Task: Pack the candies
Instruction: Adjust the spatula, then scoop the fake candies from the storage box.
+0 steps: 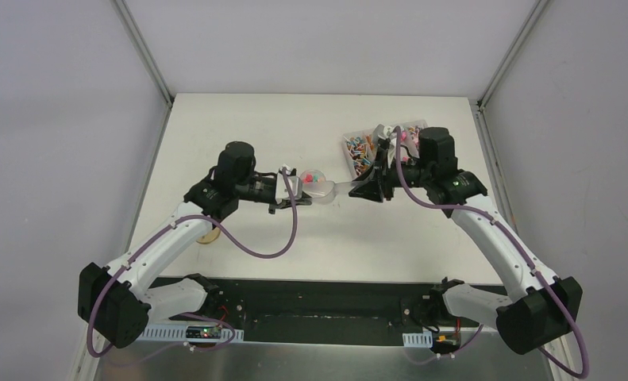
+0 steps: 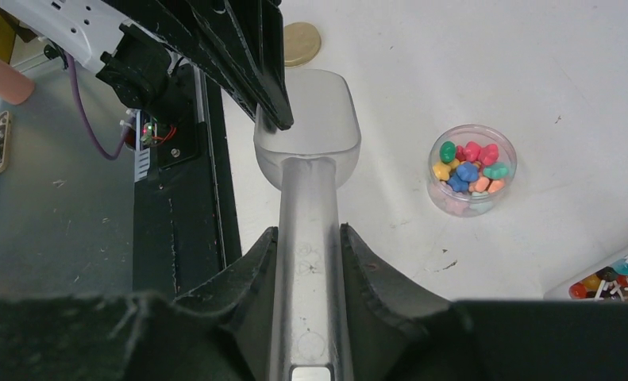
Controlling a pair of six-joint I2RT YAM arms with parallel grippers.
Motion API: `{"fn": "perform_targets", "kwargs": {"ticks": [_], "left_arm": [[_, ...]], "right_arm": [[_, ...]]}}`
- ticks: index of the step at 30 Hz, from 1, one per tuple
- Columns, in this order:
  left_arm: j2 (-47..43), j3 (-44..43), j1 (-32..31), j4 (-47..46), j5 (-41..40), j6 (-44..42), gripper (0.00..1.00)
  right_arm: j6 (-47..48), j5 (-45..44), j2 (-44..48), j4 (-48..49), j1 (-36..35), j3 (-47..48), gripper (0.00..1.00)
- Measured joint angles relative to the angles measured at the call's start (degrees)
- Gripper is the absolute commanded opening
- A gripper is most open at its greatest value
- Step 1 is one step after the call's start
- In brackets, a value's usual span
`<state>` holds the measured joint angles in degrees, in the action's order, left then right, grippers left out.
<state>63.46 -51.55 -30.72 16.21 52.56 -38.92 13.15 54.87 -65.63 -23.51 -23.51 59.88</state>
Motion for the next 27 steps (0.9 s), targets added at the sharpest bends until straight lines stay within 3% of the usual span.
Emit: {"fn": "perform_targets", "kwargs": {"ticks": [4,6,13,20,27], "left_arm": [[-0.5,0.7,0.0,-2.1,-3.0,1.7,0.57],[-1.2,1.7,0.3,-2.5,-6.1,2.9,0.95],[-5.2,4.0,0.4,-3.0,-13.9,6.1,0.99],[-12.2,7.8,0.4,-5.0,-19.1,9.5,0.99],[-14.2,11.6,0.4,-8.7,-33.2,26.6,0.99]], "right_arm": [[-1.2,0.0,0.1,1.1,0.9,0.0,0.00],[-1.6,-1.4,0.6,1.4,1.6,0.0,0.00],[-0.8,-10.3,1.8,1.1,2.3,0.1,0.00],[2.8,-27.5,-0.9,-3.9,2.4,5.6,0.00],[7.3,-45.5,-10.2,-9.8,2.4,12.9,0.00]]}}
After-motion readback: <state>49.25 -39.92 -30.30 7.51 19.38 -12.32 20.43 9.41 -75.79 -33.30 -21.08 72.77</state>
